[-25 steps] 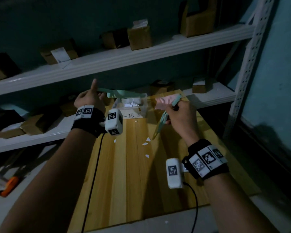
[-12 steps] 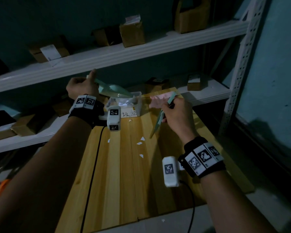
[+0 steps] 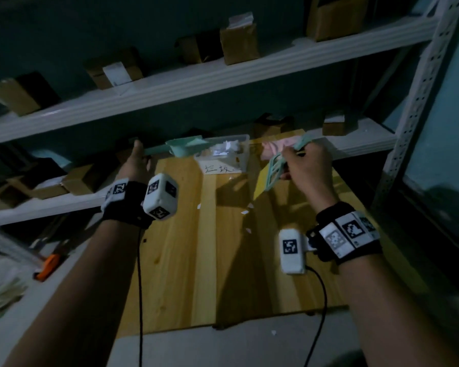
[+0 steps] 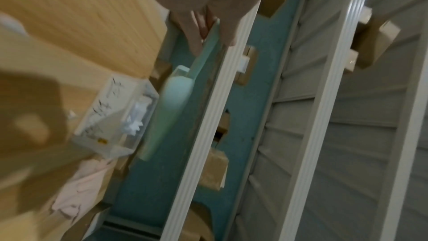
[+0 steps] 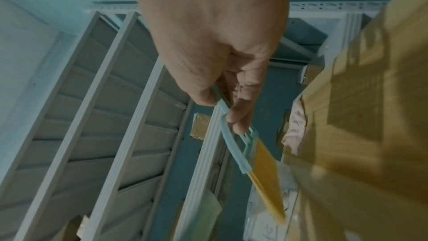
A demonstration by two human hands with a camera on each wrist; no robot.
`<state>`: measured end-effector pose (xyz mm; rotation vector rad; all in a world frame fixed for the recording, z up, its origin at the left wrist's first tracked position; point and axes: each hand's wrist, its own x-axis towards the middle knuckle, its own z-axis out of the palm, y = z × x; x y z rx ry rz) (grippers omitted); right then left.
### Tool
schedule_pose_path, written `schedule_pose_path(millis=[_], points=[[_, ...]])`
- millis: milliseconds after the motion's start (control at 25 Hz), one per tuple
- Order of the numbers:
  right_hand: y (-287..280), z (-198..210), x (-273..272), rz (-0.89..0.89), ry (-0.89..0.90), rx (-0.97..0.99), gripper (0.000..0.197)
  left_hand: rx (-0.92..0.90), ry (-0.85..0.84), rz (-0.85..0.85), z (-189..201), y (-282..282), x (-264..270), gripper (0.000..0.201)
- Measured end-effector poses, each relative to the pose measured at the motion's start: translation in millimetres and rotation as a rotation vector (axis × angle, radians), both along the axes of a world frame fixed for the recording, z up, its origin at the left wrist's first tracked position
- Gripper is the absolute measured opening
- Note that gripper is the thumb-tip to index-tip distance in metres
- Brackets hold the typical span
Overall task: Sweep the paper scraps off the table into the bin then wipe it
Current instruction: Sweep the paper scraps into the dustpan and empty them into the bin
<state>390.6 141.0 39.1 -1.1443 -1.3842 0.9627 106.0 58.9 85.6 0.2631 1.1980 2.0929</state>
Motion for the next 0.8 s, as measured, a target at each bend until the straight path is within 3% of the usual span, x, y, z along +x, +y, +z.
schedule_pose_path(millis=[120,240,360,440,640,720,760,800], points=[[-1.3,-4.5,-12.4,0.022,0.071,-0.071,0.023,-0.037,-0.032,-0.046,-10.2,-36.4,-8.5,0.033],[-8.1,-5.7,-24.8,0.066,0.086,-0.075,0.026,-0.011,-0.110,0.001,-32.7,-70.1,-9.9,0.019],[-16.4,-7.6,-33.4,0.113,0.043,-0.064,0.027,0.077,-0.210,0.040,-57.8,-95.9,-5.3,0.038],[-21.3,-11.1,-39.7,0.136,0.012,-0.070,0.027,0.073,-0.270,0.068,-71.6,-108.8,-2.6,0.032],[-23.0,-22.7,-59.5,0.222,0.003,-0.161,0.022,0.126,-0.670,0.019,-71.8,-112.0,-28.3,0.035],[-25.0,-26.3,-68.2,0.263,0.064,-0.202,0.023,0.150,-0.598,0.088,-68.7,-119.6,-30.7,0.023],[-27.3,-27.9,-75.4,0.294,0.095,-0.225,0.023,0.145,-0.460,0.166,-69.3,-127.9,-28.7,0.027],[-29.2,-28.7,-84.0,0.338,0.126,-0.243,0.024,0.199,-0.452,0.247,-72.0,-131.0,-30.1,0.036]])
